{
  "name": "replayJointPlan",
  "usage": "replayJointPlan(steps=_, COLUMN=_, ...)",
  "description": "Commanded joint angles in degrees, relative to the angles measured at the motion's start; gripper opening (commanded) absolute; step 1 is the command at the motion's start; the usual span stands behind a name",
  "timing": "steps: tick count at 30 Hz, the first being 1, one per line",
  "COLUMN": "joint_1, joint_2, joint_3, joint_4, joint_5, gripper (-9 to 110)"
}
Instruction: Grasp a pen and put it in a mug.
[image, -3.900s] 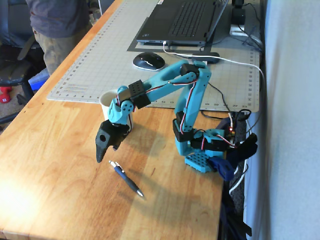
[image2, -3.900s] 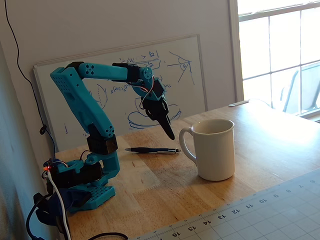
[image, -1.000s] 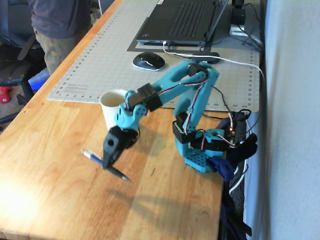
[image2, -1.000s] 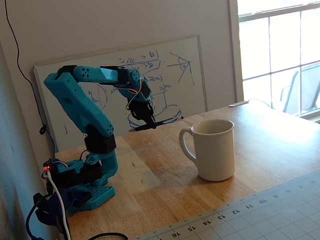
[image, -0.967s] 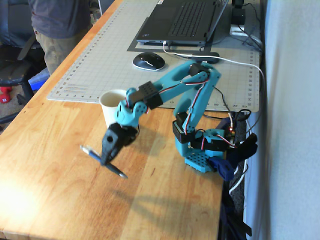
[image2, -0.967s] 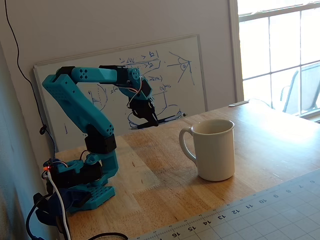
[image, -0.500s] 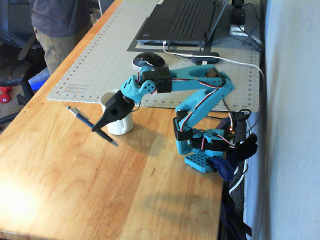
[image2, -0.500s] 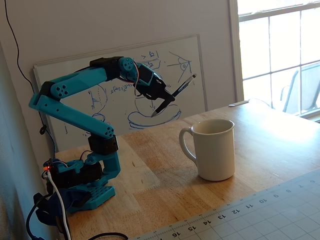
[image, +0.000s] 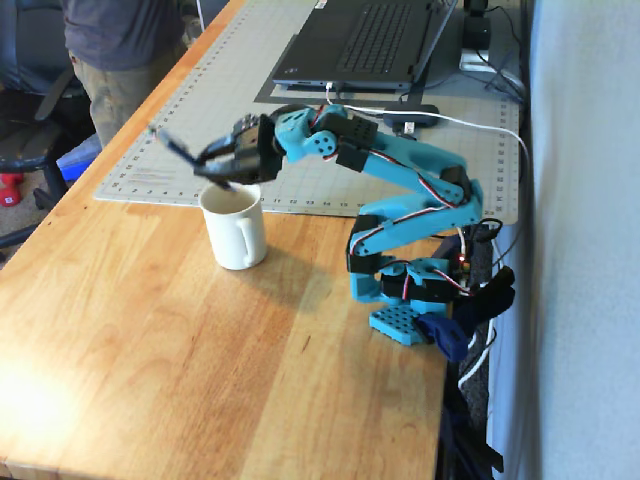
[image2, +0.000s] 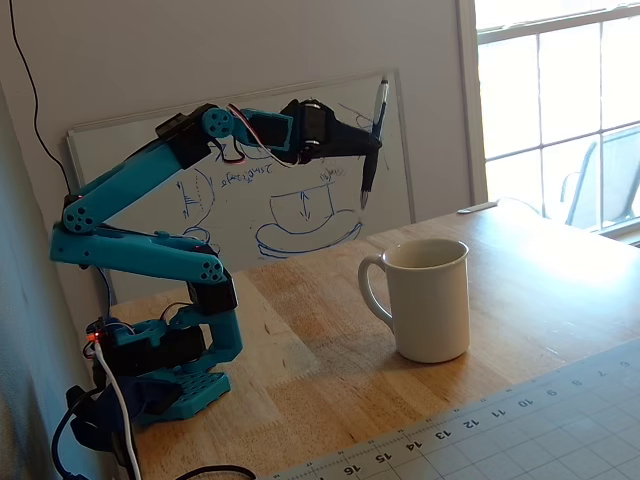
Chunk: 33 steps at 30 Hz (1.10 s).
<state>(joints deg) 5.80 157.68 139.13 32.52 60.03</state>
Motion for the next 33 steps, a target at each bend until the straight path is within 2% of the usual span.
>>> replayJointPlan(steps=1, joint_1=2.29, joint_2=2.11, joint_3=2.02, joint_4=-11.78, joint_5=1.41, gripper=1)
replayJointPlan(steps=8, joint_1=6.5, joint_2=1.85, joint_3=13.71, joint_4=-34.54, joint_5=5.54, gripper=1)
replayJointPlan(steps=15, joint_1=12.48, joint_2=1.85, joint_3=24.08, joint_4=-48.69, joint_5=5.54, gripper=1)
replayJointPlan(steps=33, joint_1=13.27, joint_2=1.85, joint_3=36.39, joint_4=-52.03, joint_5=4.66, gripper=1)
